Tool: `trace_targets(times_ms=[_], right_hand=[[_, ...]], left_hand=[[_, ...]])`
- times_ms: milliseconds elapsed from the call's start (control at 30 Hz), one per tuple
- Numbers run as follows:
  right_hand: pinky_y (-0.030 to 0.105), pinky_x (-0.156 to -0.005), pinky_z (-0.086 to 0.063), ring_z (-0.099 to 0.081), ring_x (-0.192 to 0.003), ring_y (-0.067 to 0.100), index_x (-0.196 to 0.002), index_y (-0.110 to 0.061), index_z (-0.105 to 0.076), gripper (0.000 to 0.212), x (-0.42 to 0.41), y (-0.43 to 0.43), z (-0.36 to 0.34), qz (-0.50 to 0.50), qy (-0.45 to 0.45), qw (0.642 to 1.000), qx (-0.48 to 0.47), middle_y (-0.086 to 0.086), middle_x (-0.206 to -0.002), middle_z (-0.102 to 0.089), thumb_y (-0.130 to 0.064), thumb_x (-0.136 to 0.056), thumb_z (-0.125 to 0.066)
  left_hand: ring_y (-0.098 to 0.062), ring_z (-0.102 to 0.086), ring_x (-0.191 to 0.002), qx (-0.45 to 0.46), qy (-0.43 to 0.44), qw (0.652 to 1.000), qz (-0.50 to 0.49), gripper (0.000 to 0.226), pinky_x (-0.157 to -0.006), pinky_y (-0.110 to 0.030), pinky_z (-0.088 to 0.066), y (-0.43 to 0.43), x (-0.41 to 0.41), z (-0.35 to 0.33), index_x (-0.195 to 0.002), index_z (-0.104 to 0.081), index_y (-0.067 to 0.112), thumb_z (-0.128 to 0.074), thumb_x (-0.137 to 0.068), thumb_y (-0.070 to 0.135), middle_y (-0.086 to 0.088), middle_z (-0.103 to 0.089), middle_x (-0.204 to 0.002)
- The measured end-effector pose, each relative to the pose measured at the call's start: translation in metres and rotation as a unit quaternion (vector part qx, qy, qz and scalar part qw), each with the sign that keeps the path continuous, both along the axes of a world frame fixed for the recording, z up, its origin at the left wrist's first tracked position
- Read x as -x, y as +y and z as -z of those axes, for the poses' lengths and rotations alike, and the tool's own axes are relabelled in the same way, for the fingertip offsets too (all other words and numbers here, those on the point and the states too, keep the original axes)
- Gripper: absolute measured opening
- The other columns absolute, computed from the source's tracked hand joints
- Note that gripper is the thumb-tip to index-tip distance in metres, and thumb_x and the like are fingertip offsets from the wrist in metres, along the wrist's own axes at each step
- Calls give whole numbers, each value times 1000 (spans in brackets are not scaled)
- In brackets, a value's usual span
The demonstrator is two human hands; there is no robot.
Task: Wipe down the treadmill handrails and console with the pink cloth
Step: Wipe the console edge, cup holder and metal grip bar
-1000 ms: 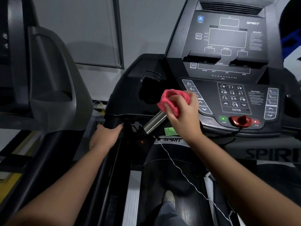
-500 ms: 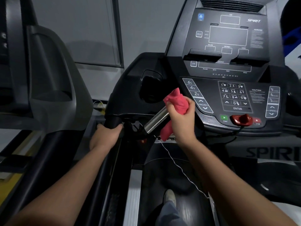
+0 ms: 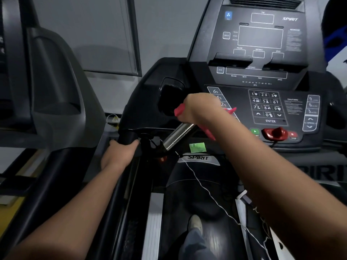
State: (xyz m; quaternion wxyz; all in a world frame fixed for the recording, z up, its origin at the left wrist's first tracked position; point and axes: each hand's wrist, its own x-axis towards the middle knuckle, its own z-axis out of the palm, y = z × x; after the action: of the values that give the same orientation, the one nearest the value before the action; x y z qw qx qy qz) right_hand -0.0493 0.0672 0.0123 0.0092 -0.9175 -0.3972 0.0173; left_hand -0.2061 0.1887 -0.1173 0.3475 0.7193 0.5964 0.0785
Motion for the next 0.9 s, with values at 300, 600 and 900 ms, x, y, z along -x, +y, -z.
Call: trace_targets(times_ms=[300,600,900], right_hand=[[35,-68,-36,-52,-81,29,-78,-14,-72,37,14,-10,45,-118,-338,928,-99,5,-80,-59,-40,-83,-45],[55,-103,-31,-28,-122,36,-120,-20,-44,40,30,-33,117,-47,-188,874,-446,9,-133,-27,-32,-83,-50],[0,-88,-37,-46,-120,1,-144,-32,-18,82,53,-21,101,136,340,632,-683,-5,-141,-36,-14,-83,-70]], left_hand=[[-25,-52,-77,7,-9,1000,3,73,-59,-31,-38,2,4,5,-127,-47,11,-54,-79,66,-7,-59,-103],[-26,-53,-78,13,-7,1000,6,72,-60,-32,-38,4,3,8,-125,-47,12,-54,-78,67,-8,-59,-105],[-24,-50,-73,10,1,1000,5,74,-56,-31,-37,6,1,7,-128,-42,9,-54,-80,64,-5,-53,-94]])
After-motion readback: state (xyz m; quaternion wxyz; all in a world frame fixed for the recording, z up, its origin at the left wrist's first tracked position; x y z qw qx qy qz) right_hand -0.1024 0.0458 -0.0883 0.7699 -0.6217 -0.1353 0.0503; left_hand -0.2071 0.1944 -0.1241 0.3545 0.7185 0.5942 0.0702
